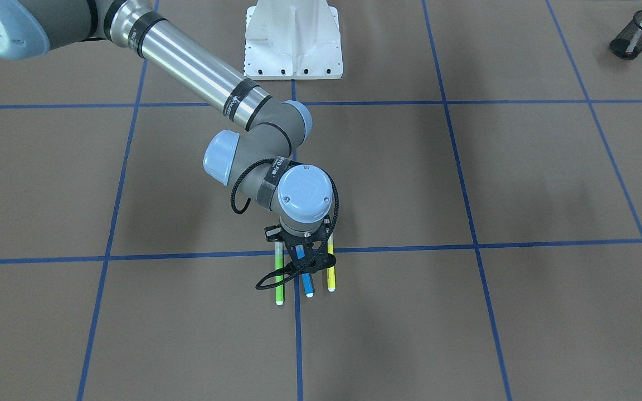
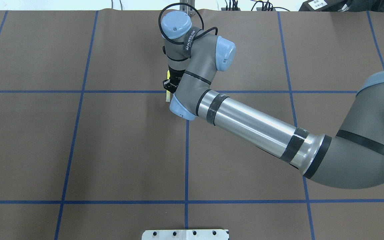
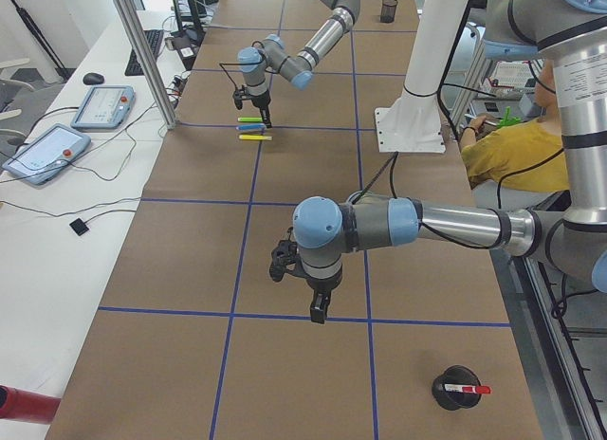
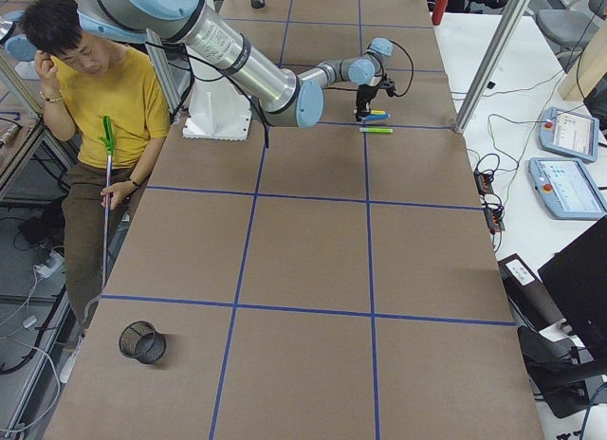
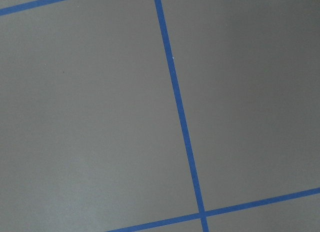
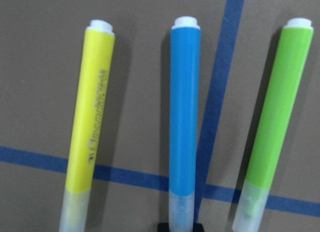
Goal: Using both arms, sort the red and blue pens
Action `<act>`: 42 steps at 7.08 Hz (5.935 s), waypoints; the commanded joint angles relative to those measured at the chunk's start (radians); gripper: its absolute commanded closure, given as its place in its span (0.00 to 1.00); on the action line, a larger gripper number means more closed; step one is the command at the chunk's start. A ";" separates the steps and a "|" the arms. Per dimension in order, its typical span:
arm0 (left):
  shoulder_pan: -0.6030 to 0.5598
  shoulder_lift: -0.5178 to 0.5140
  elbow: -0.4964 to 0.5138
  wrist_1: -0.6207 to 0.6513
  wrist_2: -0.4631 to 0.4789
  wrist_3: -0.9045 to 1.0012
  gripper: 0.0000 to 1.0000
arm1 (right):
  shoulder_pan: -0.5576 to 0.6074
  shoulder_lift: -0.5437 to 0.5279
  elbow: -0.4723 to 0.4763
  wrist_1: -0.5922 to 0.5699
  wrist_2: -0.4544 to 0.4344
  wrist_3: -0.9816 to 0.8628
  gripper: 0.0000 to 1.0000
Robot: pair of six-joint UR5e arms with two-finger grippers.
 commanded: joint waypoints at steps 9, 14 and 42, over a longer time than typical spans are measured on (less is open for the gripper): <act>0.000 -0.005 0.108 -0.254 -0.070 -0.191 0.00 | 0.124 -0.484 0.952 -0.516 0.059 -0.235 1.00; 0.000 0.003 0.107 -0.256 -0.072 -0.188 0.00 | 0.231 -0.941 1.243 -0.562 0.025 -0.684 1.00; 0.000 0.050 0.099 -0.371 -0.095 -0.150 0.00 | 0.346 -2.105 1.217 -0.448 -0.044 -1.351 1.00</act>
